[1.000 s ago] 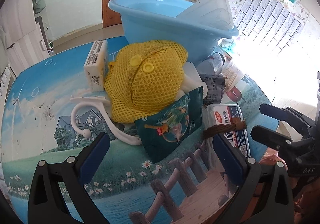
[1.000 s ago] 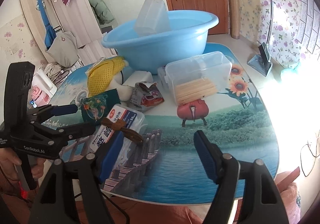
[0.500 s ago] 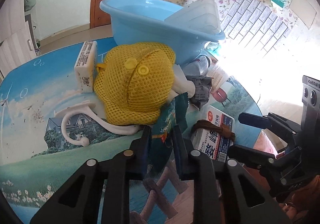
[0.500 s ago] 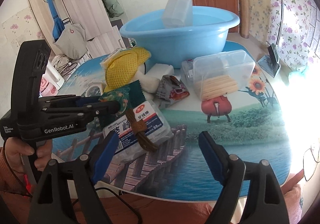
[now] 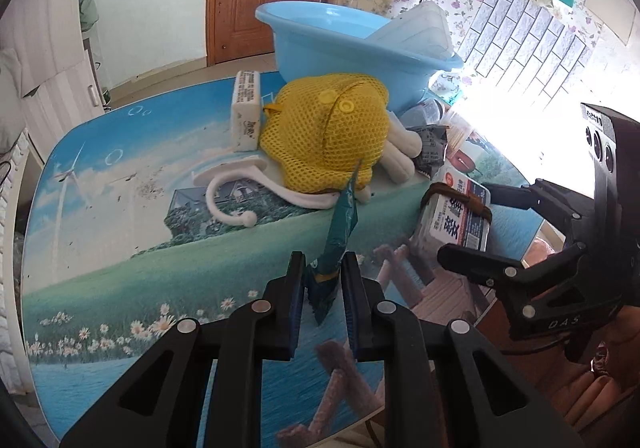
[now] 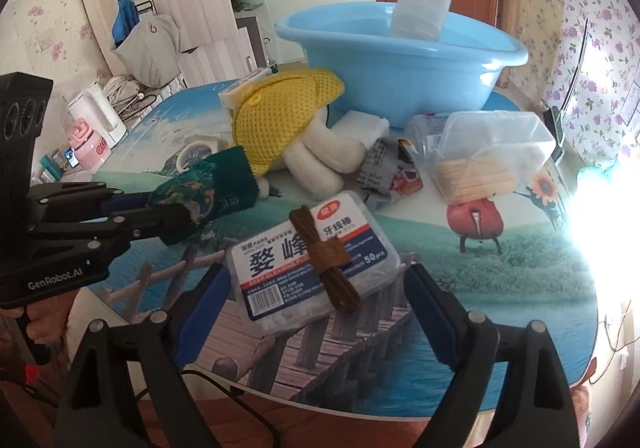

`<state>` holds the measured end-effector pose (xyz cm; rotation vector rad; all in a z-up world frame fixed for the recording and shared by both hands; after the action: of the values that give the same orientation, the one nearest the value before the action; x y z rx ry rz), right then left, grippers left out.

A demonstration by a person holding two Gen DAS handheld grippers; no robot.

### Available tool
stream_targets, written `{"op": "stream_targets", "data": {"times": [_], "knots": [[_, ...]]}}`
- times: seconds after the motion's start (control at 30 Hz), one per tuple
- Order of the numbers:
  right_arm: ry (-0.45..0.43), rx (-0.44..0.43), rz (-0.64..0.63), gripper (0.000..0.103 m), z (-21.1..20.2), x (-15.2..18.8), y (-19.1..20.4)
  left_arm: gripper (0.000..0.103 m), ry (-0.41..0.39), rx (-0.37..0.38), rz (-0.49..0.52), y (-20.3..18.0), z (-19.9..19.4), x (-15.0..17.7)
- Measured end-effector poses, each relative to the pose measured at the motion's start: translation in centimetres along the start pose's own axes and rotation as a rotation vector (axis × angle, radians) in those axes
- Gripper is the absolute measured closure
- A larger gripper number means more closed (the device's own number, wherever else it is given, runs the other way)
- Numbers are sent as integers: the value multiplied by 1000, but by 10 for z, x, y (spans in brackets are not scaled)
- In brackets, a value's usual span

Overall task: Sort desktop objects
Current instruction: 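Grasp the green snack packet with the left tool while the right holds the floss box, then lift the green packet with the left tool while the right holds the floss box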

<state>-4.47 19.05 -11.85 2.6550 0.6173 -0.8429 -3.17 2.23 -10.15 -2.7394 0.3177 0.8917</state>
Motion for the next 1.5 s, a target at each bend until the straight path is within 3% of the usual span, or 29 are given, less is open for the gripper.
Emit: {"op": "stream_targets", "data": {"times": [0.27, 0.33, 0.53, 0.67, 0.83, 1.1, 1.2, 1.37, 1.5], "knots": [[-11, 25, -64, 8, 9, -11, 4, 86, 8, -6, -24, 11, -3, 13], [0, 8, -56, 20, 10, -11, 4, 86, 17, -7, -13, 11, -2, 15], [7, 31, -29, 21, 4, -7, 0, 84, 12, -12, 10, 3, 5, 8], [9, 80, 40, 21, -1, -2, -11, 72, 4, -24, 27, -4, 9, 6], [24, 69, 74, 20, -3, 1, -18, 56, -10, -69, 92, -18, 12, 9], [36, 44, 51, 19, 0, 4, -17, 6, -3, -99, 135, -28, 19, 17], [31, 43, 44, 19, 1, 6, -18, 0, -12, -110, 123, -25, 21, 19], [15, 72, 5, 17, 4, 7, -12, 0, -44, -140, 87, -22, 21, 21], [5, 51, 10, 9, 5, 7, -13, 0, -46, -142, 79, -18, 20, 20]]}}
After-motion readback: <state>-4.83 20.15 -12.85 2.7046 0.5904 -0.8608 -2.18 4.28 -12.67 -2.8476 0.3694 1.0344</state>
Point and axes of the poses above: each gripper's, at about its wrist camera, not at the fingertips, and z roughly the way its jaws point, y to its left, x to its underside, the point moved 1 cm from there along z, roughly the way its jaws point, and after that the axes turned 3 degrees about z, right-handed, at the moved point
